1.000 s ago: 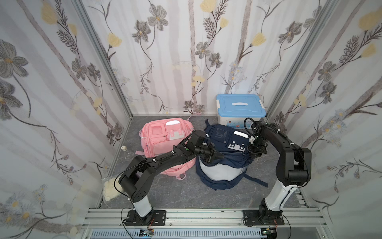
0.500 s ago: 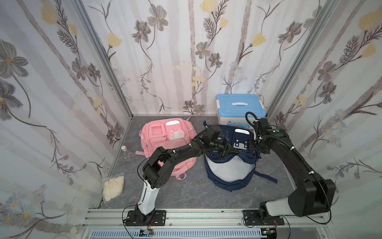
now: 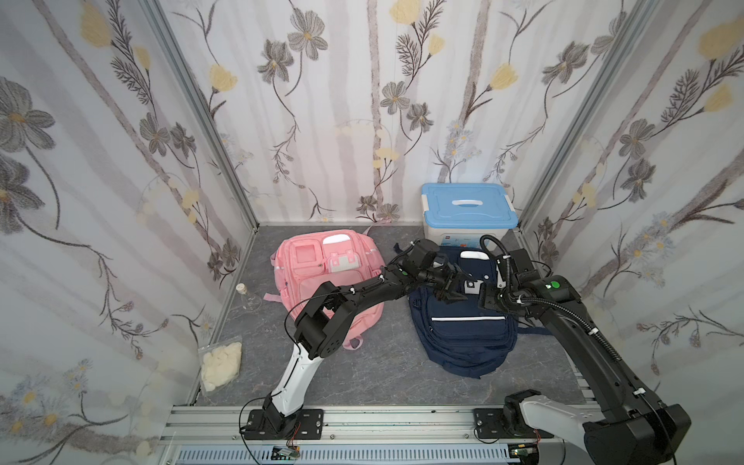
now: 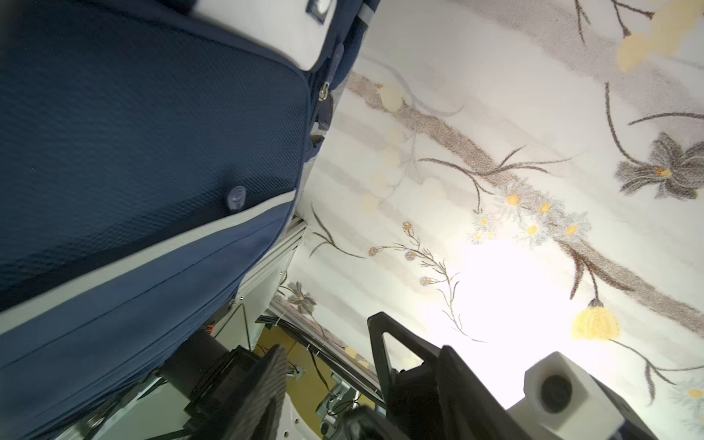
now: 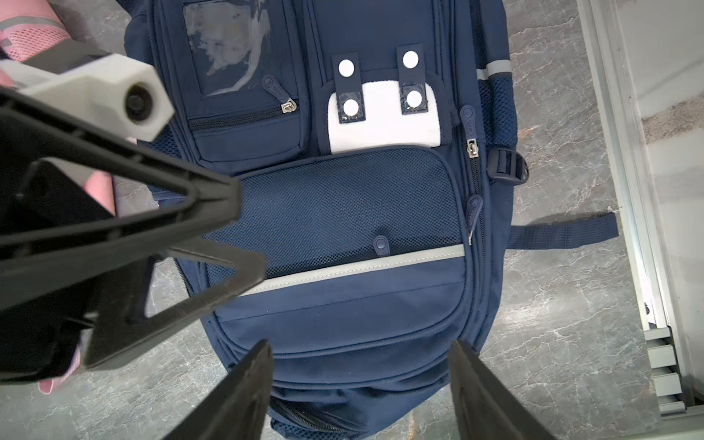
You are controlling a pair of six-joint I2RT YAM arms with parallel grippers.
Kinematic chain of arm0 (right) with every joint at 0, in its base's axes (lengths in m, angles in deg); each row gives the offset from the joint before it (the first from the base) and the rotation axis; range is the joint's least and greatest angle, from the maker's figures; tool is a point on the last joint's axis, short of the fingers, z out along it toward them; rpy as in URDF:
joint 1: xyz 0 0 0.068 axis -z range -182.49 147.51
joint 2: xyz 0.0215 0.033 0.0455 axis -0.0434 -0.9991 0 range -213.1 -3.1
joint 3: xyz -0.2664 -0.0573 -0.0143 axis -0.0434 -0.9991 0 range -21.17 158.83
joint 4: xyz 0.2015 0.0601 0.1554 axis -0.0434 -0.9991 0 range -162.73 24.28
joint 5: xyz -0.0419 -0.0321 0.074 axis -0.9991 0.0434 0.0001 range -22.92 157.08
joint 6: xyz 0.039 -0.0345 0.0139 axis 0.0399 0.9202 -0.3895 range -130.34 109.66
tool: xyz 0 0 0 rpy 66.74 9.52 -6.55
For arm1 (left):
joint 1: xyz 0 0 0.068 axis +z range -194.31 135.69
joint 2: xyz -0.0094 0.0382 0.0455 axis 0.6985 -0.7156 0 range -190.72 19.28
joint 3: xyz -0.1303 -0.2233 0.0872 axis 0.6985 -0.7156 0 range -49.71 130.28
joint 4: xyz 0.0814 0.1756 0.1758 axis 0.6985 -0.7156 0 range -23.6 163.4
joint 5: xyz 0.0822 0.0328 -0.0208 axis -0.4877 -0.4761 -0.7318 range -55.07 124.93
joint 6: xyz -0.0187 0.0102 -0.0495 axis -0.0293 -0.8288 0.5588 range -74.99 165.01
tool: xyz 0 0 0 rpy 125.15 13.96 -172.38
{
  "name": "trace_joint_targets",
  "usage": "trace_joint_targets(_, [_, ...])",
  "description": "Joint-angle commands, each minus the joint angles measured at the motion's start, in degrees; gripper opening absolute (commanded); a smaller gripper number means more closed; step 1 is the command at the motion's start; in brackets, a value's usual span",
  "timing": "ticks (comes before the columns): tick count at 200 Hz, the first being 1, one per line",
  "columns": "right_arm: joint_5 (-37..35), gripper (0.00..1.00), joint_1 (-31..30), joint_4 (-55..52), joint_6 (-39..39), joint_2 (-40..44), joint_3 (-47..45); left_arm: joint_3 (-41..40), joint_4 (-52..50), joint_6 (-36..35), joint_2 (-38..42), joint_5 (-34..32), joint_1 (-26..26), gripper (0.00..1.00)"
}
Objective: Zip up the backpack
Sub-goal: Adjust the backpack at the center of the board.
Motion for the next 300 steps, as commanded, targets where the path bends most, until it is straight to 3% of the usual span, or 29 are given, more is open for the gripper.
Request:
trace_joint_targets(1, [0.6, 0.72, -1.4, 1.2, -2.6, -0.1, -0.4, 0.2, -15.0, -14.2, 4.8, -0.2, 2.9, 0.65])
trace_joint_targets(32, [-0.2, 0.71, -4.7, 3.6, -5.2, 1.1, -2.8, 1.2, -30.8, -28.6, 7.3, -2.0, 11.0, 0.62])
trace_joint_targets(58, [1.3, 0.72, -5.9, 5.7, -7.2, 2.4, -4.2, 5.2, -41.3, -41.2, 2.0, -3.8, 17.1, 0.55])
trace_joint_targets(101, [3.0, 0.71, -9.0, 6.3, -8.9, 0.8, -3.9, 19.5, -49.7, -51.4, -9.9, -3.4, 15.2, 0.47])
trace_joint_targets(173, [1.0, 0.72, -10.1, 6.2, -10.8, 3.5, -7.3, 15.2, -52.5, -58.0, -10.3, -11.7, 16.2, 0.44])
trace_joint_targets(283, [1.3, 0.72, -12.4, 5.9, -12.1, 3.3, -7.0, 20.4, -46.5, -59.2, -16.1, -8.2, 15.0, 0.41])
trace_joint_targets(300, [1.0, 0.72, -12.7, 5.7, -12.7, 3.3, -7.1, 21.6, -48.4, -59.7, -17.1, -8.0, 14.2, 0.35])
